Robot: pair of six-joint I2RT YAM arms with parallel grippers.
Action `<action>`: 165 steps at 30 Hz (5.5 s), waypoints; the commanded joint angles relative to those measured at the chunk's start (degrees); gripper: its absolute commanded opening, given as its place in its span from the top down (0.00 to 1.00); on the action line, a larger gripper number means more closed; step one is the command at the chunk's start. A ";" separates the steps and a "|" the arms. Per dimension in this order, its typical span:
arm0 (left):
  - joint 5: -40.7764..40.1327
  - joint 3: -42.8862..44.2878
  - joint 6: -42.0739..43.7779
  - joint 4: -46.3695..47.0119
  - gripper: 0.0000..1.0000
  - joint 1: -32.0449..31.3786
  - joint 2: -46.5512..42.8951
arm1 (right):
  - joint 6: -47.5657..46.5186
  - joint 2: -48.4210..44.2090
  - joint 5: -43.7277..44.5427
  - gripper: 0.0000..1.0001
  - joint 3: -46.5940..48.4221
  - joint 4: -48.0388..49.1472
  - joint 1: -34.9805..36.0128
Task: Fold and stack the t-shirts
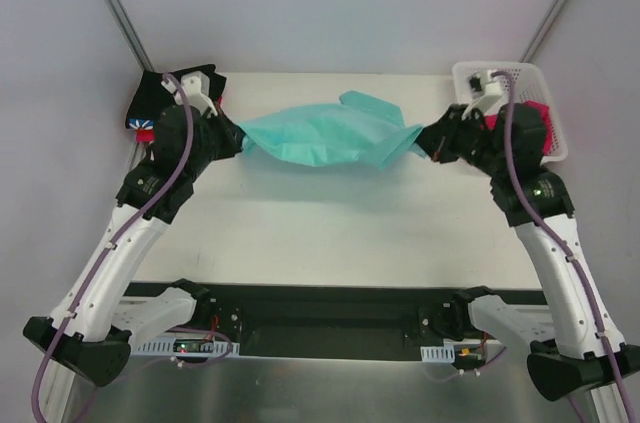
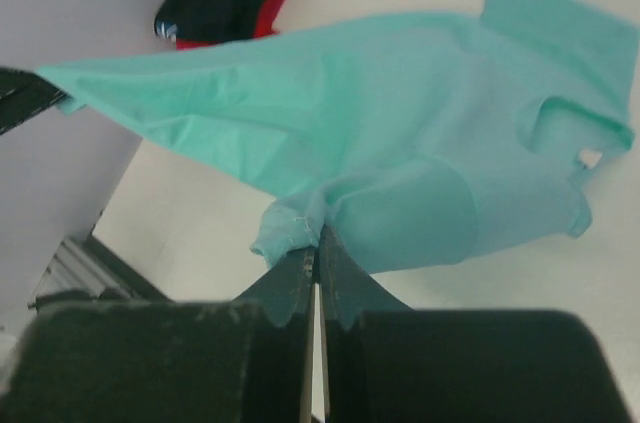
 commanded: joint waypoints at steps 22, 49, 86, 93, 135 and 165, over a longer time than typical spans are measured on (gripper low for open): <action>0.94 4.49 -3.60 -6.93 1.00 -1.36 -1.66 | -4.59 1.18 16.19 0.99 8.52 -12.25 12.39; 5.24 50.22 0.63 -1.84 1.00 1.45 8.39 | 0.85 9.11 3.89 0.99 46.61 7.35 2.90; 9.02 69.55 -2.63 7.31 1.00 6.72 38.80 | 10.78 36.62 -3.49 0.99 65.33 16.31 -10.37; 8.67 53.34 -1.84 8.53 1.00 6.63 30.10 | 10.69 31.09 -6.30 0.99 54.63 18.60 -10.73; -3.63 17.18 -5.10 -9.13 1.00 1.80 23.78 | -8.10 14.26 17.00 0.99 9.02 -1.88 9.14; 4.19 -13.86 -7.81 -8.40 1.00 2.85 -25.27 | 1.47 -18.85 4.24 0.99 -6.24 -5.46 7.11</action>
